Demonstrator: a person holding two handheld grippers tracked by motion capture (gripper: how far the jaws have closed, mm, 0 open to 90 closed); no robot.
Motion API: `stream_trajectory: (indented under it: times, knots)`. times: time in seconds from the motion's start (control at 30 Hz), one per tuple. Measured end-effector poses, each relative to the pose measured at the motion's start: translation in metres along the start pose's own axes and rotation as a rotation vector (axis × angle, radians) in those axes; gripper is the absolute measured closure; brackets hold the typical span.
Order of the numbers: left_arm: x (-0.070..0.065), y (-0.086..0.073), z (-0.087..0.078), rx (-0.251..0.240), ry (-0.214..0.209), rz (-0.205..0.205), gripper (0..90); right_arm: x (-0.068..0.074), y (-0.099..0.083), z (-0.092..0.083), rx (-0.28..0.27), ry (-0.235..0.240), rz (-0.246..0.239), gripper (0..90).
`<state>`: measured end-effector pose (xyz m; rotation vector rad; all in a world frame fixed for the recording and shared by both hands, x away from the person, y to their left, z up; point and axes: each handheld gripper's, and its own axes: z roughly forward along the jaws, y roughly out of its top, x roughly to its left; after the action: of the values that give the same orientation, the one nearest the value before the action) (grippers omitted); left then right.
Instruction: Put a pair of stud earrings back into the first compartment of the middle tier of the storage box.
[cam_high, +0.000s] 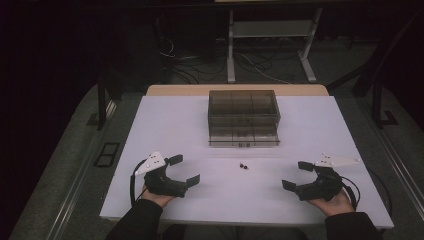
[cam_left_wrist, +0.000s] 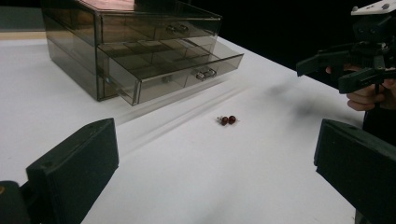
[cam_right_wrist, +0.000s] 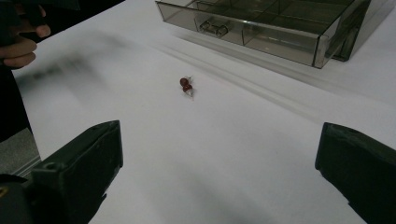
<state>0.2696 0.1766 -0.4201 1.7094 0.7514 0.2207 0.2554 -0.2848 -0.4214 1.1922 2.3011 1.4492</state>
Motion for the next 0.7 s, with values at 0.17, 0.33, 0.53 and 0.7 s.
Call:
stream_trajectory:
  times: [0.17,0.33,0.53,0.7]
  knots:
    - [0.0,-0.0001,0.0001,0.002,-0.002,-0.003,0.0,0.0007,-0.0003,-0.0018,0.001,0.003,0.003,0.3]
    - [0.0013,0.0,-0.0014,-0.005,-0.004,-0.009,0.0,0.0013,-0.0012,-0.003,0.006,0.001,-0.002,0.3]
    - [0.0003,-0.0002,-0.0018,-0.002,-0.003,-0.005,0.0,0.0021,-0.001,-0.0057,0.002,0.0,-0.007,0.3]
    - [0.0007,-0.0005,-0.0011,0.007,-0.008,-0.004,0.0,0.0025,0.0004,-0.0092,0.011,-0.002,-0.01,0.3]
